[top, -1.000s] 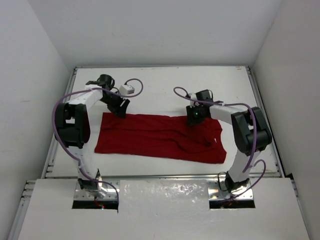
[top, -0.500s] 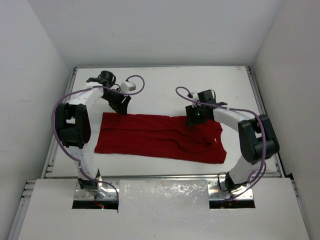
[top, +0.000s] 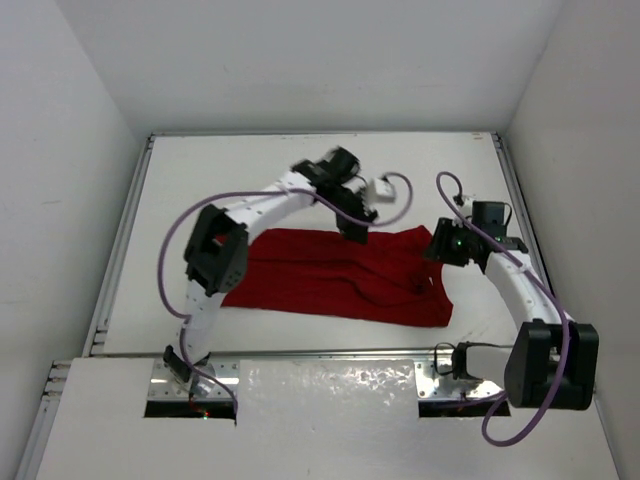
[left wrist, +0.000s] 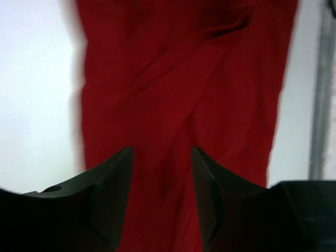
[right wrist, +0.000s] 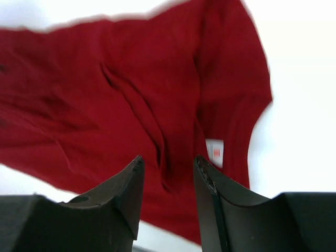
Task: Fold and stack the t-shirts
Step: Fold the other side of the tshirt into a rectangle
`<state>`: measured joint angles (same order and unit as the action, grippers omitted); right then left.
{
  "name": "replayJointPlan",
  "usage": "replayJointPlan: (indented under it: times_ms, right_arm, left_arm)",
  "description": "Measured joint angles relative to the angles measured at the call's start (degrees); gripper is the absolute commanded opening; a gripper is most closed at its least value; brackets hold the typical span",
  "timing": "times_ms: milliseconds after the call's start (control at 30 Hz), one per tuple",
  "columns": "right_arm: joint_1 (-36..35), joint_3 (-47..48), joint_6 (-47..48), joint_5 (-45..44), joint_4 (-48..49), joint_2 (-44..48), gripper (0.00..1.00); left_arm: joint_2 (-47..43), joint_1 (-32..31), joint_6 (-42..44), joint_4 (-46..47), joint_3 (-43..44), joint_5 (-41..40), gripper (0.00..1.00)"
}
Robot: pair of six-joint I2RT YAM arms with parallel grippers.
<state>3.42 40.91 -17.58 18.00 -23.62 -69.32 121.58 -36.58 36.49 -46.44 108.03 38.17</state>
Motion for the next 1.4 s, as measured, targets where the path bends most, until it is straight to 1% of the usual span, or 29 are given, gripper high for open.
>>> replayJointPlan:
  times_ms: [100,167,200,333,433,533,567,600,800,933,1133,1400]
  right_arm:
    - [1.5,-4.2,-0.4,0.7,-1.3,2.8,0.38]
    - [2.1,-6.3,-0.1,0.8,-1.9,5.6,0.39]
    - [2.3,-7.2,0.1,1.1,-1.7,6.9,0.39]
    - [3.0,-9.9,1.4,3.9,1.1,9.4,0.39]
    - [3.1,-11.5,2.3,5.8,2.3,8.8,0.42]
    - [3.1,-13.3,2.6,7.1,3.3,8.7,0.43]
    - [3.1,-13.7,2.7,7.6,3.6,8.7,0.44]
    - [3.1,-14.0,2.7,7.9,3.9,8.7,0.44]
    - [3.1,-14.5,2.9,9.6,5.9,8.2,0.44]
    - [3.1,-15.3,2.8,10.0,7.5,6.4,0.44]
    - [3.1,-17.0,2.6,9.6,8.2,5.2,0.45]
    - [3.0,-17.0,2.6,9.5,9.4,2.6,0.45]
  left_arm:
    - [5.4,-6.1,-2.1,2.1,0.3,1.2,0.48]
    - [8.6,-8.1,-4.4,4.1,1.0,1.7,0.49]
    - [9.8,-8.3,-5.5,5.1,1.2,1.6,0.51]
    - [11.0,-6.6,-8.5,9.1,1.3,0.1,0.54]
    - [11.1,-5.4,-10.3,12.3,1.8,-1.0,0.54]
    - [11.8,-4.6,-11.7,14.2,2.8,-1.7,0.52]
    - [12.0,-4.6,-11.8,14.4,2.9,-1.6,0.49]
    - [12.2,-4.6,-11.9,14.4,2.9,-1.4,0.48]
    - [12.7,-5.2,-10.2,13.9,1.4,0.2,0.46]
    - [12.7,-5.8,-9.4,13.4,0.0,-0.5,0.45]
    - [12.7,-6.2,-9.3,13.6,0.0,-3.2,0.46]
    - [12.7,-6.3,-9.3,15.1,-0.2,-4.8,0.48]
